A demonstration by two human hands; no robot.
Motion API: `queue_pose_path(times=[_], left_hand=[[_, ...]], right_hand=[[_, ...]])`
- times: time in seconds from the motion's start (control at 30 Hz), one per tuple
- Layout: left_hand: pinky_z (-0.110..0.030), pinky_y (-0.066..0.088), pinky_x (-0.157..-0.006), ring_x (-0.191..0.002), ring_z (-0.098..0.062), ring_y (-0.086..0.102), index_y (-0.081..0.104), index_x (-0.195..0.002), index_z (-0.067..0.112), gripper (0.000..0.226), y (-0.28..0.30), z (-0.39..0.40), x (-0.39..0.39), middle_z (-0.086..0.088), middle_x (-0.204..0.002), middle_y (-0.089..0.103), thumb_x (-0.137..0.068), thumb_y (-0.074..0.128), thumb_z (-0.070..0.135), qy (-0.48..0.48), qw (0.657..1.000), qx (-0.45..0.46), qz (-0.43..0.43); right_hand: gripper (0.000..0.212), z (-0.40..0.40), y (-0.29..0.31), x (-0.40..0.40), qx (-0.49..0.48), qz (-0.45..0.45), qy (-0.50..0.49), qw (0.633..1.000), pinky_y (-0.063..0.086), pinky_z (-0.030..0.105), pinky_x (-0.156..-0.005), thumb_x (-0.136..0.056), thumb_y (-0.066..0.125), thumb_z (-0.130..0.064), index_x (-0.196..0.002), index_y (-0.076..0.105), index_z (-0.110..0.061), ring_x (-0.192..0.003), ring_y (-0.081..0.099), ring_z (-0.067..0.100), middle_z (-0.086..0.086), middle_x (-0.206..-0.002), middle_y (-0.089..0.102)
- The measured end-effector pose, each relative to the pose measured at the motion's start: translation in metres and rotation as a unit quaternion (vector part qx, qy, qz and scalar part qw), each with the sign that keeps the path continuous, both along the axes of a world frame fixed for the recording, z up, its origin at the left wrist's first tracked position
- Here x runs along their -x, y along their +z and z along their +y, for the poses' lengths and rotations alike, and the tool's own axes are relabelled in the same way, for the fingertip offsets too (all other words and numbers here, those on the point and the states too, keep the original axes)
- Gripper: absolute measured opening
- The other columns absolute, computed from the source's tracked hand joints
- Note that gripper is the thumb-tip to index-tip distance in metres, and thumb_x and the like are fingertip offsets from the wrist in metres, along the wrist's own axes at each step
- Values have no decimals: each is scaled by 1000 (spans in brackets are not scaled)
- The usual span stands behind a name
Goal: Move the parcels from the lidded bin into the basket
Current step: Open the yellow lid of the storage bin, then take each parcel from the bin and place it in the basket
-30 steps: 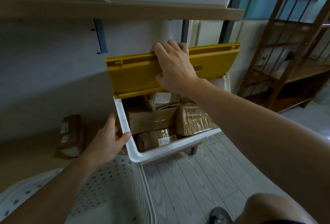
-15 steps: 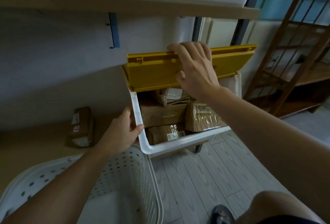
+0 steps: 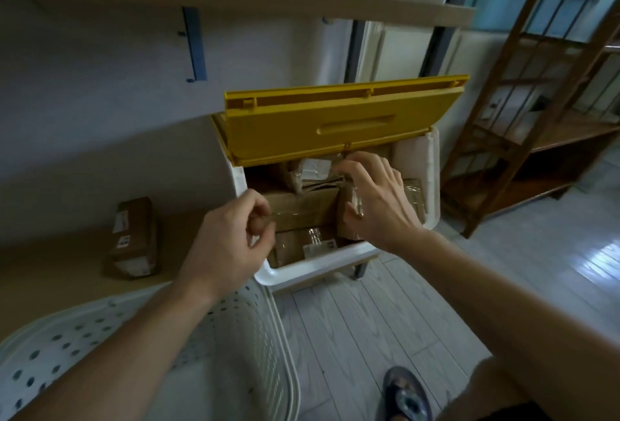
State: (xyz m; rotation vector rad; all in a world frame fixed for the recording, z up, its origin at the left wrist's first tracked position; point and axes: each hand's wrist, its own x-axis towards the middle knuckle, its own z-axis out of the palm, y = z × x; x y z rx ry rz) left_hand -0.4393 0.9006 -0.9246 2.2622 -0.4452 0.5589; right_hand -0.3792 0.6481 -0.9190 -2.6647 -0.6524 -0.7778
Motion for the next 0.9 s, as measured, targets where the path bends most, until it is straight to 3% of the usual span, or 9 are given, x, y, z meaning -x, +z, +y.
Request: queue_pose_path(times=[0.13, 0.3, 0.4, 0.57, 0.7, 0.9], left_hand=[[-20, 53, -65, -80, -7, 60, 59, -98, 26, 17, -4, -26, -5, 10, -80, 61, -92, 70, 14, -65, 996, 10, 58], [-26, 57, -77, -91, -4, 64, 59, -118, 26, 25, -21, -69, -30, 10, -100, 66, -95, 68, 29, -52, 979, 70, 182], [-23, 49, -79, -99, -8, 64, 56, -129, 23, 36, -31, -95, -44, 6, -113, 65, -96, 66, 32, -46, 961, 106, 250], [-30, 45, -89, -107, -16, 62, 50, -135, 23, 45, -45, -126, -64, 4, -120, 63, -96, 64, 43, -24, 937, 132, 322], [-24, 42, -71, -90, -7, 57, 43, -124, 23, 44, -51, -141, -75, 8, -107, 57, -93, 68, 43, -12, 930, 140, 341], [-23, 38, -61, -81, -6, 53, 43, -117, 20, 40, -56, -148, -80, 7, -99, 55, -93, 70, 35, 32, 931, 144, 333]], right_hand=[[68, -24, 2, -3, -13, 26, -72, 997, 41, 48, -102, -76, 75, -14, -137, 47, -24, -129, 40, 29, 6, -141, 43], [72, -55, 0, -11, -56, 90, -176, 979, 40, 47, -107, -80, 75, -21, -142, 38, -28, -132, 37, 29, 6, -147, 35], [71, -64, -5, -18, -52, 120, -184, 974, 40, 51, -110, -83, 74, -24, -143, 37, -29, -134, 36, 30, 7, -147, 35], [72, -70, -16, -34, -29, 175, -159, 971, 37, 51, -112, -84, 76, -32, -143, 36, -32, -132, 38, 28, 5, -142, 39], [70, -79, -22, -40, -14, 194, -163, 967, 31, 54, -115, -85, 73, -31, -144, 37, -32, -134, 36, 29, 4, -142, 40], [65, -77, -20, -36, -2, 191, -143, 971, 31, 54, -116, -85, 72, -38, -141, 39, -35, -135, 36, 26, 1, -141, 42]])
